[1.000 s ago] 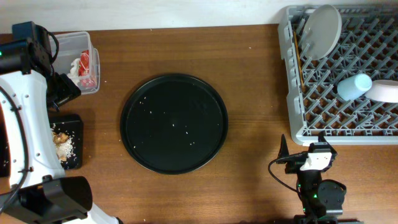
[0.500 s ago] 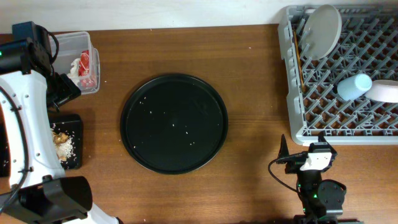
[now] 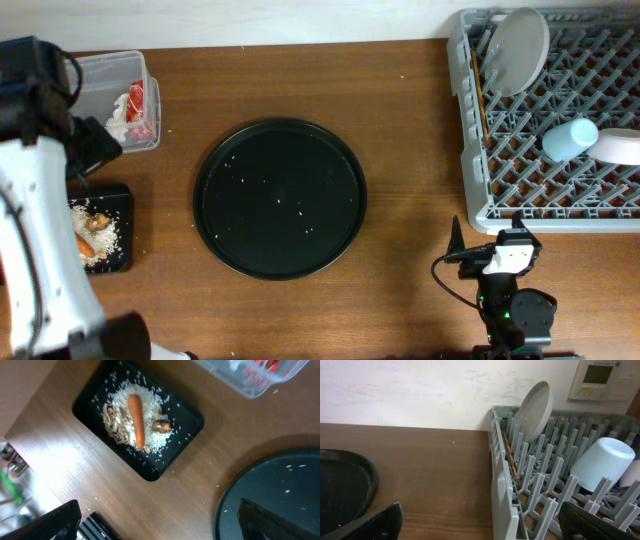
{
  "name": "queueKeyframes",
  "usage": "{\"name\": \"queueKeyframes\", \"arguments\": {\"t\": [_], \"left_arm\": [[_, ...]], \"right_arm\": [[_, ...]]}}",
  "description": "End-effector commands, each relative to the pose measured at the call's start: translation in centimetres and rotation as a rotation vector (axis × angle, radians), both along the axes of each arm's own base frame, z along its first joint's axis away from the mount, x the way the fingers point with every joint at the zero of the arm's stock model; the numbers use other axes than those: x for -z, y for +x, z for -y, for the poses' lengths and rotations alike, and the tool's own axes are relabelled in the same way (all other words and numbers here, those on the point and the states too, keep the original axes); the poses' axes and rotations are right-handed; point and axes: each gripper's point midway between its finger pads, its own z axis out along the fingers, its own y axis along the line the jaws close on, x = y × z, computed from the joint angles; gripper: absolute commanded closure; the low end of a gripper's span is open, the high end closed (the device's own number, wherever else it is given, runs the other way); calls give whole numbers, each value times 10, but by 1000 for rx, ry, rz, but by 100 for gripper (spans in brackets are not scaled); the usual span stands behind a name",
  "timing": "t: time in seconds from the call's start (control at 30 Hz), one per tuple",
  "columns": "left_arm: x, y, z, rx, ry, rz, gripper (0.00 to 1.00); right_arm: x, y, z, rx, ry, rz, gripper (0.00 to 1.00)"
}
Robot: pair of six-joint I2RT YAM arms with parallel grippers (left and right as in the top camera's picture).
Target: Sort waste into correct bins and load items into the dishwasher rack
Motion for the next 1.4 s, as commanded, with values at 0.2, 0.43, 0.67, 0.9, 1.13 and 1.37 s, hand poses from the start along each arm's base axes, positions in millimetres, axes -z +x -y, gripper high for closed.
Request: {"name": "queueKeyframes", "arguments": {"t": [0.2,0.43,0.67,0.9,1.13,1.37], "left_arm": [[-61,-39,29,59,42,216,1],[-69,-62,53,121,-22,272,1],[-39,-50,82,321,-7,372,1],[1,-35,128,603,-28,599,1],[39,-44,146,733,-1,835,1],[67,-62,145,751,73,995,1]], "right_arm": [[2,0,2,16,7,-3,2],[2,0,2,16,7,-3,2],[2,0,2,17,7,-3,2],[2,0,2,16,7,-3,2],[2,0,2,16,7,-3,2],[2,0,2,17,7,-3,2]]}}
